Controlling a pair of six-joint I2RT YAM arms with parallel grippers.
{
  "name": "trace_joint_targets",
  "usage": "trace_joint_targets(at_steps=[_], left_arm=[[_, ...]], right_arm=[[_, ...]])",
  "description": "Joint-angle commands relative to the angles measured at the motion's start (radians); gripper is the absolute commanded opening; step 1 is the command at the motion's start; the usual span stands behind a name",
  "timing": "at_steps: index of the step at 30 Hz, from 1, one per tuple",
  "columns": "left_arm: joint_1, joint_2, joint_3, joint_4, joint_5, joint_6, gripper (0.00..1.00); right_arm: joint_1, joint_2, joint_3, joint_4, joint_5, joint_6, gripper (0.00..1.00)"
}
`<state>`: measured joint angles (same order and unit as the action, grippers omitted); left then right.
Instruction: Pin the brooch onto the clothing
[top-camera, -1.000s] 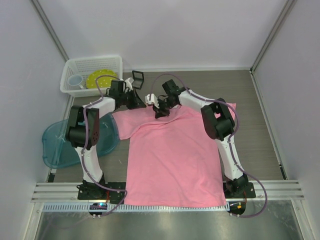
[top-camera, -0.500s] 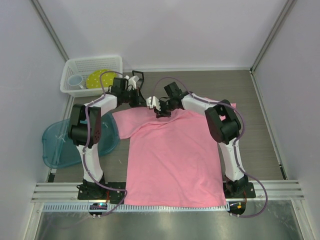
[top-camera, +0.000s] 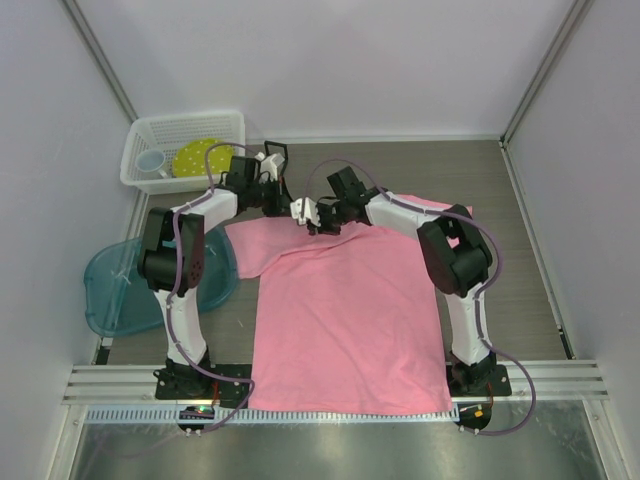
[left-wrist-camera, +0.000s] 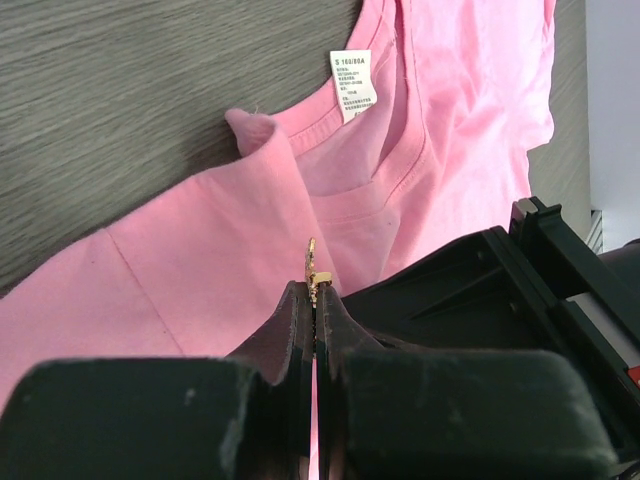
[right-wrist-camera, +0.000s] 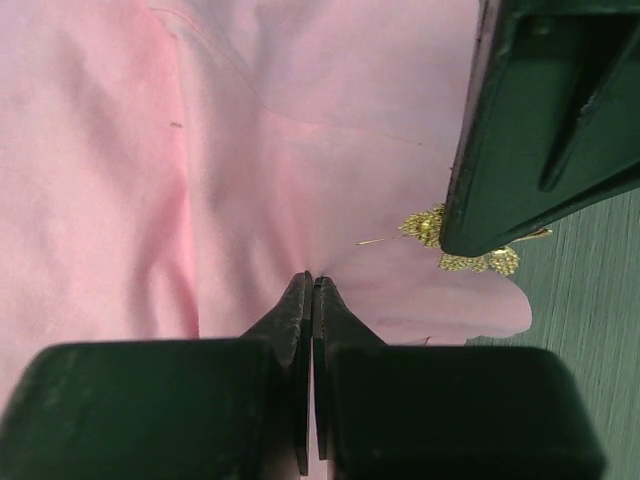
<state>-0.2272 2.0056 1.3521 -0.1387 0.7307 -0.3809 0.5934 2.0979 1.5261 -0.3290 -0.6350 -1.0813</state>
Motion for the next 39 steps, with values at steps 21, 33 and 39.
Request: trace_joint_targets(at_steps=[21, 33, 39], left_arm=[[-0.029, 0.021, 0.015, 0.028, 0.038, 0.020, 0.01], [-0.034, 0.019, 0.013, 0.019, 0.012, 0.033, 0.02], [-0.034, 0.007, 0.001, 0.010, 0.007, 0.048, 0.02]], right_arm=[[0.031, -0.119, -0.098, 0.139, 0.050, -0.085, 0.01], [0.036, -0.124, -0.110, 0.146, 0.051, -0.097, 0.01], [0.036, -0.125, -0.115, 0.150, 0.058, -0.101, 0.01]])
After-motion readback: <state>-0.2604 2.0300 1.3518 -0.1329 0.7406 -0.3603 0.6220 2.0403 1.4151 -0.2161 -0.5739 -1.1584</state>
